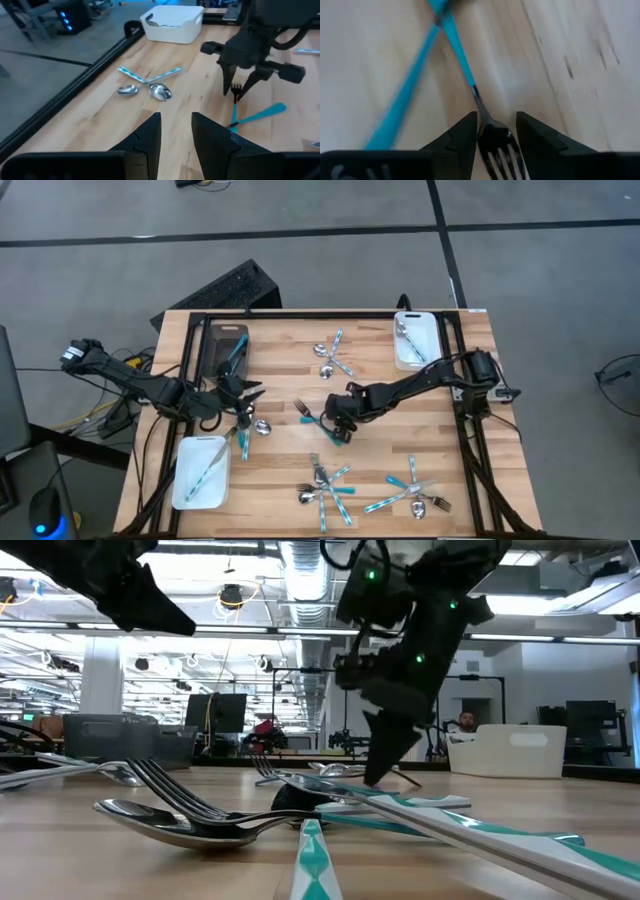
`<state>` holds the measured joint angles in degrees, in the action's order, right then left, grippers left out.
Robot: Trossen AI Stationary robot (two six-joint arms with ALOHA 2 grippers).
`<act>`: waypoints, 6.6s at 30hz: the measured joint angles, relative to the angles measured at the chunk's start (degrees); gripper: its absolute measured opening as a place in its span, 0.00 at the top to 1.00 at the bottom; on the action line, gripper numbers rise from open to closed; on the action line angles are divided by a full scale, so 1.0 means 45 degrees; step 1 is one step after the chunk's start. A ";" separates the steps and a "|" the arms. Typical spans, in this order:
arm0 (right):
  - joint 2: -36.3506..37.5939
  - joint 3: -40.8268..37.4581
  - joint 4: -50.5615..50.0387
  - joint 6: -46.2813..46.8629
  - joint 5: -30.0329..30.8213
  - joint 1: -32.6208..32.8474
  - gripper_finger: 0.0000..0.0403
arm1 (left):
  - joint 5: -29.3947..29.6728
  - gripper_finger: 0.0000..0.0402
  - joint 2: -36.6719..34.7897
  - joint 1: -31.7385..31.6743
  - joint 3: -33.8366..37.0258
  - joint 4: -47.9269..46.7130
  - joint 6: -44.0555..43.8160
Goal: Sort silverware by color (type)
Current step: Put the blue fork into the black bin, then put the blue patterned knife into the bottom left white bin
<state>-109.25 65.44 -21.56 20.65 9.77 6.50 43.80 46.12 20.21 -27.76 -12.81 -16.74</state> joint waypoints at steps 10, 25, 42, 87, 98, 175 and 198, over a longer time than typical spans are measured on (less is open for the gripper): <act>-0.0177 0.0070 -0.0819 0.0707 0.0557 0.0042 0.72 | 0.0071 0.76 0.0304 -0.0349 0.0794 0.1801 -0.0219; 0.2613 -0.0007 -0.1874 0.0484 0.2517 0.0787 0.72 | -0.1452 0.76 0.3649 -0.0740 0.1204 0.8195 0.3281; 0.2487 -0.0002 0.0022 -0.0943 0.1672 0.0189 0.71 | -0.0350 0.76 1.0407 -0.1173 -0.3792 0.6782 0.8588; 0.3177 -0.0231 0.0519 0.2037 0.6623 0.2405 0.63 | 0.3557 1.00 0.3415 -0.4074 -0.2386 -0.9628 -0.7759; 0.3177 -0.1102 0.0554 0.3364 0.7661 0.3125 0.63 | 0.2062 1.00 0.2142 -0.5533 0.0188 -0.9440 -1.0564; 0.2977 -0.1012 -0.6598 1.1442 0.0533 0.9811 0.55 | 0.2500 0.66 0.4746 0.2987 0.0037 0.2936 -0.1542; 0.3031 -0.1066 0.2029 -0.4335 0.0134 -0.3450 0.55 | -0.0015 0.66 0.3270 -0.4096 0.0289 0.1614 0.0717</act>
<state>-95.61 60.64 -12.43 1.14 10.38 -9.02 43.73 60.83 1.78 -26.46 -5.54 -13.51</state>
